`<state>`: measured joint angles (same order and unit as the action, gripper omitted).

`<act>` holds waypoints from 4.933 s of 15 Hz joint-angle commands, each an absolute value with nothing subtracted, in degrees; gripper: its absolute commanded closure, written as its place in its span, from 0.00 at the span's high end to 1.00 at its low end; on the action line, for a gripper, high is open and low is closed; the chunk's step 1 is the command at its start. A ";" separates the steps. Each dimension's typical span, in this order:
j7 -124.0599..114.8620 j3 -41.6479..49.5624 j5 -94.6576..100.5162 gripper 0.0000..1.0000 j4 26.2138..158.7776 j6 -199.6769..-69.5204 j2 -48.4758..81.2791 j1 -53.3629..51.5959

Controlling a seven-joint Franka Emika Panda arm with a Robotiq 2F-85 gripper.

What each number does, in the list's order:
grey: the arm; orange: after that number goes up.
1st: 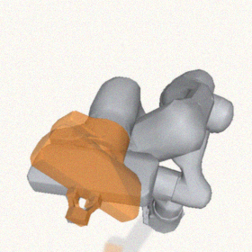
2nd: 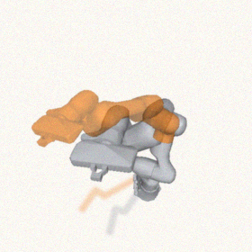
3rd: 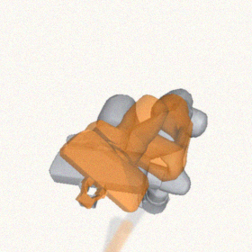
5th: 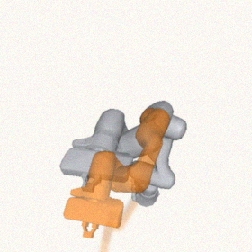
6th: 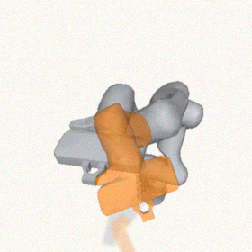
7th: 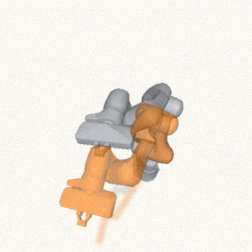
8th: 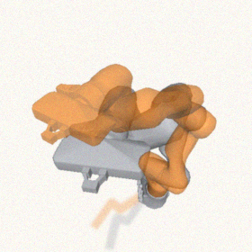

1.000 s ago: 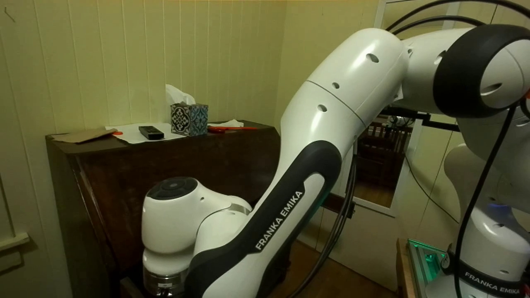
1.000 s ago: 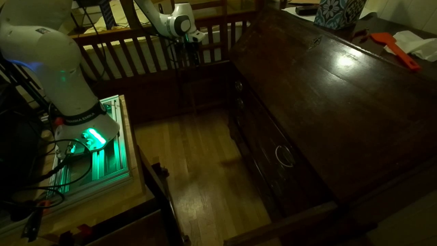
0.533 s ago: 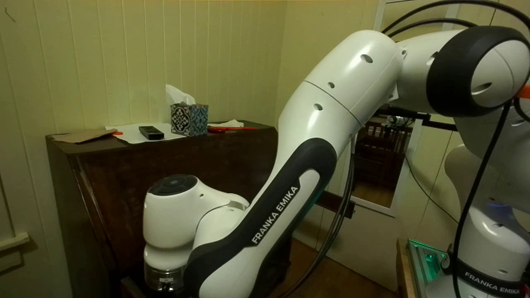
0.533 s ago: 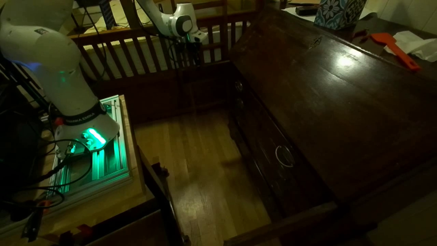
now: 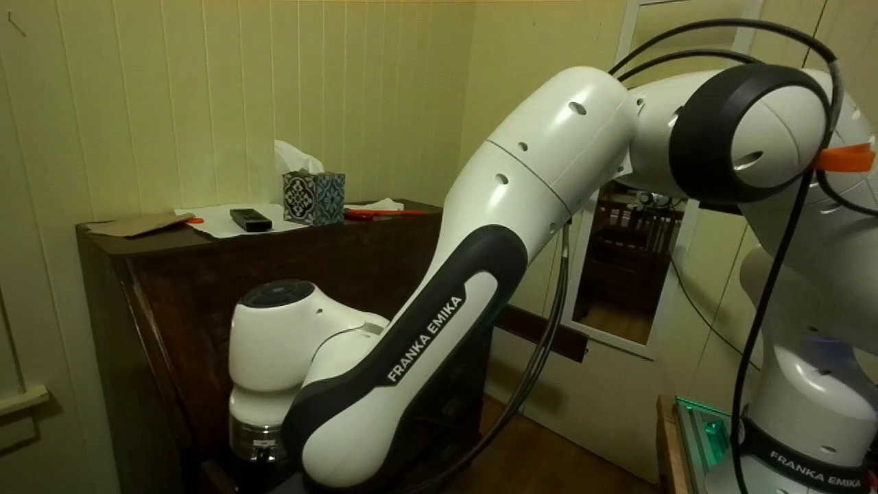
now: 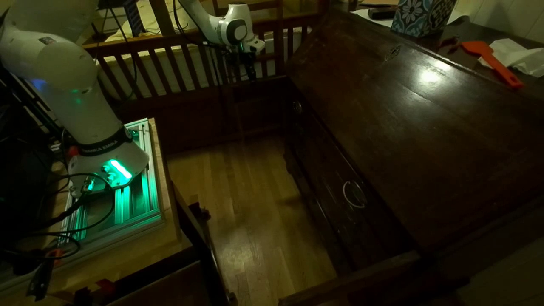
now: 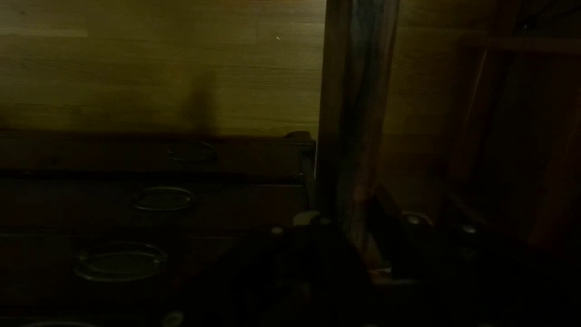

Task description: Push the drawer closed

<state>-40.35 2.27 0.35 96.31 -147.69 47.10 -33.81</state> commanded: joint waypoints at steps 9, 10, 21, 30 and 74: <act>-33.15 2.16 3.21 0.06 76.34 -141.38 56.18 -28.48; -33.11 2.39 3.26 0.06 75.47 -141.56 56.64 -28.36; -29.15 -0.56 -0.23 0.84 68.66 -140.30 58.71 -26.86; -37.56 -6.20 -2.73 1.00 78.19 -139.31 54.49 -30.07; -43.96 -0.05 3.12 0.00 101.85 -157.46 47.52 -32.80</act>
